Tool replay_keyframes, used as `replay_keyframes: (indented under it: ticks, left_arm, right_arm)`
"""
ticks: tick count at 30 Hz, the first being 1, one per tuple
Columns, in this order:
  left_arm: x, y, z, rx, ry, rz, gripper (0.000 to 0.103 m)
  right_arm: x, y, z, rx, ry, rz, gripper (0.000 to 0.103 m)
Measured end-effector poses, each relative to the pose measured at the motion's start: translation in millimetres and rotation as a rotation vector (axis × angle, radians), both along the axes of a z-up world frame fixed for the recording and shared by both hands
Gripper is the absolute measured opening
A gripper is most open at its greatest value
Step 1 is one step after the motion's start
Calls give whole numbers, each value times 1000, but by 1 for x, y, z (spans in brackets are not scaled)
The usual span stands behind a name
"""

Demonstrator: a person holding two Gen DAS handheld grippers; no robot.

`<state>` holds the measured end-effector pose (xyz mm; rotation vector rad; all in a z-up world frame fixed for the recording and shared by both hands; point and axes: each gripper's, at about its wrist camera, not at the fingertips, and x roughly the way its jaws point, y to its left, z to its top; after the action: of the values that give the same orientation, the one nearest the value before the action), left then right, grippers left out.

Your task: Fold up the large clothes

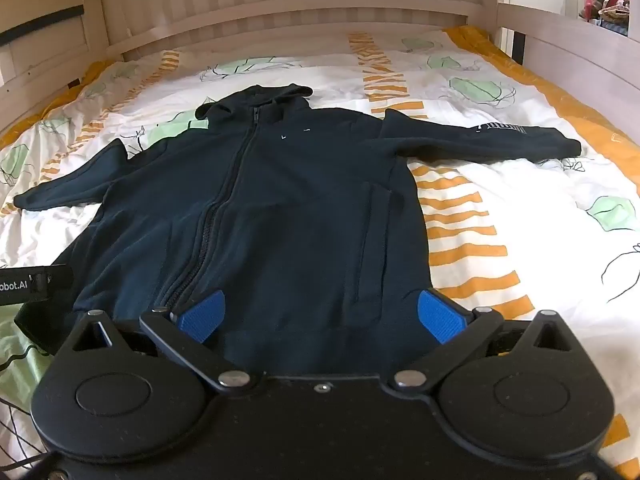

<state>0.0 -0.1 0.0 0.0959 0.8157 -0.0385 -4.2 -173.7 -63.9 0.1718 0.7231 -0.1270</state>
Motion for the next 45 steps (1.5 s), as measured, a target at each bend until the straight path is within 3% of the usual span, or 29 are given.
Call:
replay_keyframes:
  ticks: [45]
  left_arm:
    - [0, -2, -10, 8, 32, -9, 93]
  right_arm:
    - [12, 6, -9, 3, 33, 16, 102]
